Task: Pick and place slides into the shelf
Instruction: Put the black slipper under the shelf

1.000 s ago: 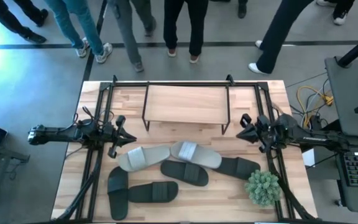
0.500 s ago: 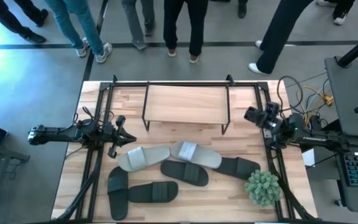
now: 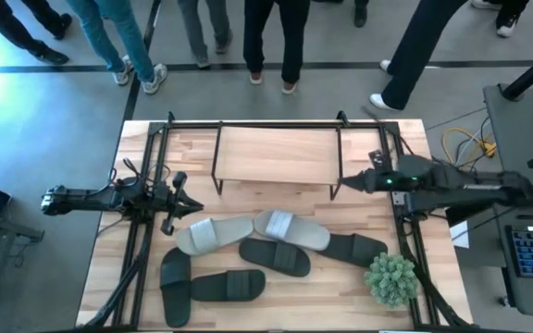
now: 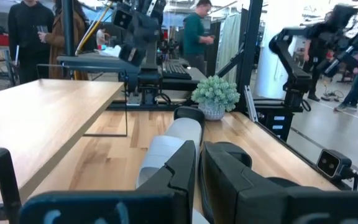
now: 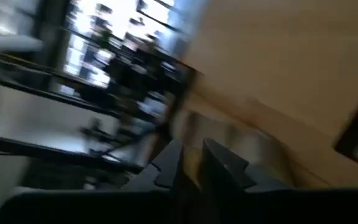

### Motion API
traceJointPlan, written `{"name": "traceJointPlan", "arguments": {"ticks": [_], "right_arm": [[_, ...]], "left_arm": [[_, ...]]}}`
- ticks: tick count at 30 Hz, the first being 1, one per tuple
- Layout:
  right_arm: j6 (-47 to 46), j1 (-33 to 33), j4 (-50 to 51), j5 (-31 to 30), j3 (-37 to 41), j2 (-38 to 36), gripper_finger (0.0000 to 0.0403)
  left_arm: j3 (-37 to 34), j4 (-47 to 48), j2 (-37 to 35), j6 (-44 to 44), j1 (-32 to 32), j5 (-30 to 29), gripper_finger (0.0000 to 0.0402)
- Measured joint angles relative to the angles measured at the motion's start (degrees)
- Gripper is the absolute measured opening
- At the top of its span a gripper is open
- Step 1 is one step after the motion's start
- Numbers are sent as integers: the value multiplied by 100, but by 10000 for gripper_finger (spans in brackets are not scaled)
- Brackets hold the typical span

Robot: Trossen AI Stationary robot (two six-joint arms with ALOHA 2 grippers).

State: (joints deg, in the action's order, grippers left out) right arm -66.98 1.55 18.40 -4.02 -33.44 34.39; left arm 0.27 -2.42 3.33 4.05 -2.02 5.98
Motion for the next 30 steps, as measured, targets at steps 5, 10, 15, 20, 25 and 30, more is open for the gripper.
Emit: {"name": "traceJointPlan", "arguments": {"ticks": [5, 10, 15, 20, 25, 30], "right_arm": [[-657, -535, 2537, -56, -1850, 1363, 114], [-1663, -1380, 4902, 132, -3358, 2715, 157], [-2492, -2007, 6790, 564, -4493, 4058, 186], [-2897, -2340, 7133, 718, -5134, 5115, 199], [-3346, -2666, 7149, 988, -5252, 6123, 208], [-3929, -2851, 7175, 1304, -5094, 6907, 210]], "left_arm": [[0, -8, 1, 0, -2, 0, 17], [0, -6, -3, 0, -2, 0, 17], [0, -8, -2, 0, -2, 0, 17], [0, -6, -1, 0, 2, 1, 17], [0, -10, -1, 0, 2, 0, 17], [0, -6, 0, 0, 2, 0, 17]]}}
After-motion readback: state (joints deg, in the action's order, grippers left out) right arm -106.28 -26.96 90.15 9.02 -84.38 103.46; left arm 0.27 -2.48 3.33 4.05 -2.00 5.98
